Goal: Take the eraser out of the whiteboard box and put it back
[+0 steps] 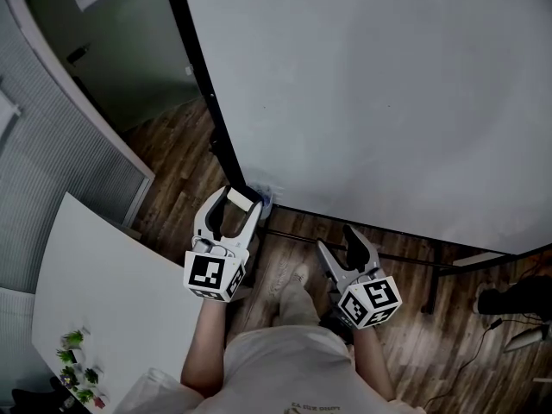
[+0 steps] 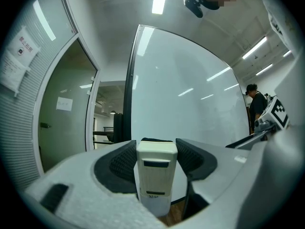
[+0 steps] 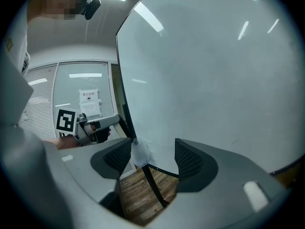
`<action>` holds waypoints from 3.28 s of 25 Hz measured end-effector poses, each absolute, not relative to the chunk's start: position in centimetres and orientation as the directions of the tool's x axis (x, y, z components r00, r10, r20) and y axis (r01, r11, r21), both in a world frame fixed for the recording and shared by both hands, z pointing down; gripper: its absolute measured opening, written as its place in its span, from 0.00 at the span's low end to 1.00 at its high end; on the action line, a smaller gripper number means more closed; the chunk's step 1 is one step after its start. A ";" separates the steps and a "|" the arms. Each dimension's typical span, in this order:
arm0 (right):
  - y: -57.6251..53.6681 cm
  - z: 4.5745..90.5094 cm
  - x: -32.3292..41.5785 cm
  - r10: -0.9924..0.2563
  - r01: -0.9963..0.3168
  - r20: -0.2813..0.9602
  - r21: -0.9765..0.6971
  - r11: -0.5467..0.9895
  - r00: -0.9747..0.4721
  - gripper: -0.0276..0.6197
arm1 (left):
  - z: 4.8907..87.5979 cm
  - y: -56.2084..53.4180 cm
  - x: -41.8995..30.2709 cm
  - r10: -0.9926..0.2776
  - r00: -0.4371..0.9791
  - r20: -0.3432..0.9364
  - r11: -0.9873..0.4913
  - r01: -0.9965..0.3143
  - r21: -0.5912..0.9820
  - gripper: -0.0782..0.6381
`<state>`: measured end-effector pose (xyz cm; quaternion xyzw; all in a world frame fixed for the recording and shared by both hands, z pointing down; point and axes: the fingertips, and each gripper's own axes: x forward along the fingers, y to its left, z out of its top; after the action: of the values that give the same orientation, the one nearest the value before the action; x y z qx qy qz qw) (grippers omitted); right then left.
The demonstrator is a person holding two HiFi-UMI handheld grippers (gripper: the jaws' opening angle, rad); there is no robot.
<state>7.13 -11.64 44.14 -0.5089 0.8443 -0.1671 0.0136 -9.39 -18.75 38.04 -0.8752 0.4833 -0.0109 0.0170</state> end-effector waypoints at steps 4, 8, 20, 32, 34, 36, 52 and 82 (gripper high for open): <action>-11.9 44.4 7.1 -0.863 -0.855 0.152 -0.300 0.423 -0.481 0.49 | 38.2 -19.1 -9.1 -0.842 0.540 0.005 -0.540 -0.841 -0.038 0.47; -12.0 44.6 7.3 -0.864 -0.857 0.158 -0.301 0.419 -0.478 0.49 | 38.3 -19.3 -8.9 -0.840 0.543 0.009 -0.543 -0.839 -0.038 0.47; -12.5 45.2 7.7 -0.859 -0.855 0.173 -0.308 0.418 -0.482 0.49 | 39.5 -20.0 -8.8 -0.845 0.534 0.028 -0.535 -0.844 -0.024 0.47; -12.6 46.0 7.6 -0.849 -0.851 0.194 -0.315 0.421 -0.492 0.49 | 40.4 -20.1 -9.3 -0.854 0.518 0.046 -0.518 -0.855 -0.008 0.47; -12.7 46.1 7.7 -0.848 -0.851 0.196 -0.315 0.420 -0.492 0.49 | 40.5 -20.1 -9.3 -0.856 0.515 0.048 -0.516 -0.857 -0.006 0.47; -12.7 46.2 7.7 -0.847 -0.850 0.199 -0.316 0.421 -0.493 0.49 | 40.7 -20.1 -9.3 -0.857 0.513 0.052 -0.514 -0.858 -0.005 0.47; -12.9 47.3 8.2 -0.840 -0.845 0.216 -0.339 0.414 -0.498 0.49 | 42.1 -20.7 -9.3 -0.863 0.498 0.082 -0.500 -0.866 0.001 0.47; -14.1 48.9 9.0 -0.826 -0.835 0.239 -0.367 0.410 -0.510 0.49 | 46.6 -21.9 -8.6 -0.850 0.495 0.178 -0.499 -0.866 0.025 0.47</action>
<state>8.96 -14.06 48.91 -0.4947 0.8395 -0.2248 -0.0100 -8.55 -21.93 46.56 -0.8629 0.4973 -0.0713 -0.0557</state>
